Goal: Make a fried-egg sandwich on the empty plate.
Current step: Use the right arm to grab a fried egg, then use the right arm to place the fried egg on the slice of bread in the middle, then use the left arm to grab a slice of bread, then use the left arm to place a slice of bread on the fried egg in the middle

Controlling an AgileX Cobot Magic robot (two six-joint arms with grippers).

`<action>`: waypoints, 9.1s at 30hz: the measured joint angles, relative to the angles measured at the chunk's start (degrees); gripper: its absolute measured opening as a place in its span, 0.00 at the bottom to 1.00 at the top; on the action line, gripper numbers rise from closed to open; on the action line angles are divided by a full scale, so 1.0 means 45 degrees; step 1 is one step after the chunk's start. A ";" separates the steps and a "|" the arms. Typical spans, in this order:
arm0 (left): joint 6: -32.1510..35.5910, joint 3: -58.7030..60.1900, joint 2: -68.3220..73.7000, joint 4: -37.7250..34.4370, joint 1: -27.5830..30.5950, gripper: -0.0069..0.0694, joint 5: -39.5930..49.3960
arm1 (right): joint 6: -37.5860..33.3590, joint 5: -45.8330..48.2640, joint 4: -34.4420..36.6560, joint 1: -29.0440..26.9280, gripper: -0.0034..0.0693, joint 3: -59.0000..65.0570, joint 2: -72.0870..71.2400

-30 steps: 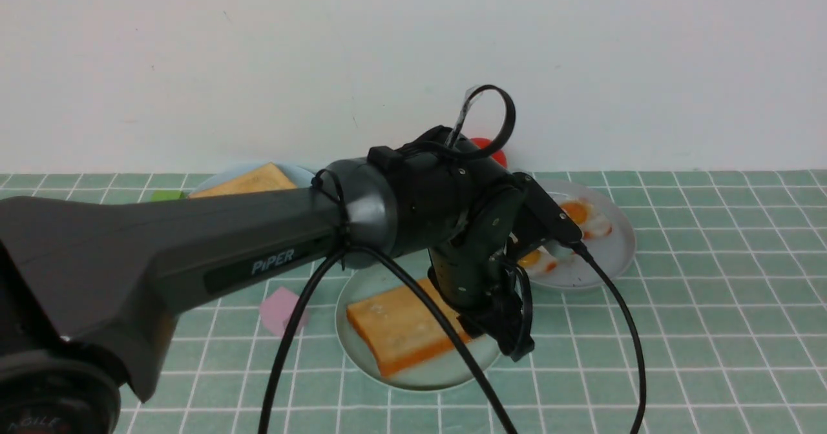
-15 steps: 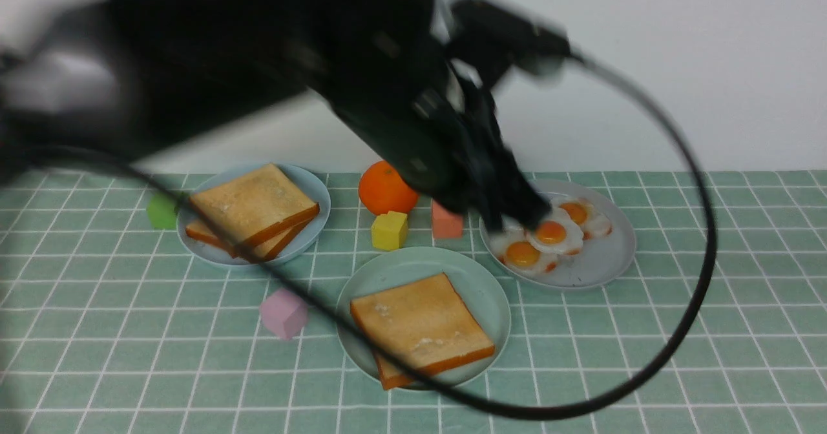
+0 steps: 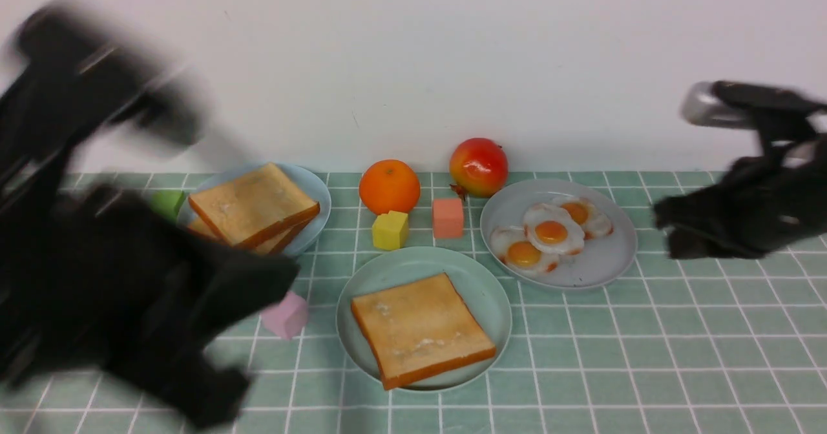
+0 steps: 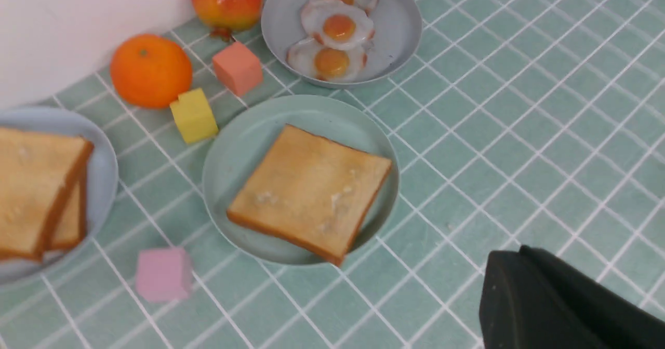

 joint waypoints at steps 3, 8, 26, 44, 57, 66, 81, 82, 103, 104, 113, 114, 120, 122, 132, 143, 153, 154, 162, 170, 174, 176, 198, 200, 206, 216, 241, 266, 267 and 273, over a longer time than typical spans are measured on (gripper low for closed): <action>-0.0485 0.1305 -0.1308 -0.0029 0.0000 0.07 -0.1258 | -0.0503 -0.0147 0.1370 -0.0375 0.18 -0.0927 0.1628; -0.0685 0.2232 -0.2704 0.0182 0.0000 0.07 -0.2730 | -0.0593 -0.0023 0.3405 -0.1236 0.38 -0.2929 0.4332; -0.0830 0.2258 -0.2541 0.0199 0.0000 0.07 -0.3126 | -0.1052 0.0284 0.5733 -0.1641 0.61 -0.5621 0.8038; -0.0875 0.2258 -0.2541 0.0199 0.0000 0.07 -0.3212 | -0.2195 0.0051 0.7611 -0.1641 0.61 -0.5732 0.8589; -0.0886 0.2258 -0.2541 0.0199 0.0000 0.07 -0.3396 | -0.2466 0.0189 0.7534 -0.1641 0.58 -0.5900 0.8320; -0.0886 0.2258 -0.2541 0.0199 0.0000 0.07 -0.3492 | -0.2130 0.0197 0.7444 -0.1612 0.57 -0.5911 0.8443; -0.0886 0.2258 -0.2541 0.0199 0.0000 0.08 -0.3478 | -0.2072 -0.0045 0.7129 -0.1267 0.48 -0.5950 0.8691; -0.0886 0.2258 -0.2541 0.0199 0.0000 0.08 -0.3464 | -0.2072 -0.0056 0.7017 -0.1267 0.45 -0.5950 0.8691; -0.0886 0.2258 -0.2541 0.0199 0.0000 0.08 -0.3118 | -0.2203 -0.0062 0.6888 -0.1267 0.19 -0.5988 0.8646; -0.0886 0.2258 -0.2541 0.0199 0.0000 0.08 -0.3118 | -0.2257 -0.0061 0.6888 -0.1267 0.19 -0.5988 0.8627; -0.0886 0.2258 -0.2541 0.0199 0.0000 0.08 -0.3103 | -0.3382 0.1059 0.6673 -0.1637 0.13 -0.5988 0.7427; -0.0886 0.2258 -0.2541 0.0199 0.0000 0.08 -0.3103 | -0.3404 0.1059 0.6673 -0.1637 0.13 -0.5988 0.7403; -0.0886 0.2258 -0.2541 0.0429 0.0000 0.08 -0.2958 | -0.3921 0.2147 0.6542 -0.2420 0.12 -0.5973 0.6379; -0.0886 0.2258 -0.2541 0.0646 0.0000 0.08 -0.2826 | -0.4114 0.2719 0.6495 -0.2531 0.12 -0.5945 0.6017; -0.0886 0.2258 -0.2541 0.1714 0.0000 0.09 -0.1878 | -0.5067 0.3560 0.7616 -0.0741 0.12 -0.2895 0.3040; -0.0886 0.2258 -0.2541 0.1820 0.0000 0.09 -0.1868 | -0.5166 0.1211 0.9049 0.2666 0.12 -0.1806 0.4193; -0.0877 0.2258 -0.2541 0.1858 0.0000 0.10 -0.1851 | -0.4170 0.1060 0.9961 0.2691 0.16 -0.1806 0.5373; -0.0877 0.2258 -0.2541 0.1858 0.0000 0.10 -0.1851 | -0.3970 0.1060 0.9838 0.2691 0.18 -0.1806 0.5390; -0.0877 0.2258 -0.2541 0.1858 0.0000 0.11 -0.1646 | -0.3369 0.1538 0.8213 0.2267 0.53 -0.1806 0.5067; -0.1730 0.2233 -0.1054 0.1607 0.0000 0.11 -0.0452 | -0.2959 0.4127 0.4981 0.1226 0.31 -0.1929 0.1210; -0.2340 0.1661 0.1207 0.1758 0.0000 0.07 0.0023 | -0.2255 0.4635 0.3031 0.1215 0.10 -0.1514 -0.1670; -0.2234 0.0676 0.2917 0.1863 0.0291 0.07 0.0440 | -0.1779 0.4669 0.2149 0.1215 0.04 -0.1149 -0.3444; 0.5983 -0.9178 1.4634 -0.0260 0.7520 0.20 0.2390 | -0.2567 0.4489 0.0665 0.3046 0.05 -0.0385 -1.0977; 0.5988 -0.9225 1.4952 0.0393 0.7363 0.28 0.1822 | -0.2503 0.4489 0.0661 0.3046 0.05 -0.0385 -1.0858; 0.6022 -0.9255 1.5731 0.1231 0.7238 0.53 0.0268 | -0.2412 0.4489 0.0650 0.3046 0.06 -0.0369 -1.0714; 0.6134 -0.9314 1.6972 0.2158 0.7238 0.59 -0.0598 | -0.2392 0.4489 0.0909 0.3046 0.06 -0.0369 -1.0714; 0.5155 -0.8656 1.3206 0.1768 0.5195 0.18 0.1295 | -0.1720 0.5010 0.0684 0.3046 0.06 -0.0369 -1.0714; 0.6186 -0.4876 1.2818 0.1708 0.0577 0.17 -0.0556 | -0.1720 0.6206 -0.0162 0.3046 0.06 -0.0369 -1.0714; 0.6186 -0.4876 1.2890 0.1708 0.0577 0.16 -0.0588 | -0.1720 0.6206 -0.0162 0.3046 0.06 -0.0369 -1.0714; 0.6198 -0.4876 1.3174 0.1432 0.0577 0.16 -0.0642 | -0.1720 0.6206 -0.0162 0.3046 0.07 -0.0369 -1.0714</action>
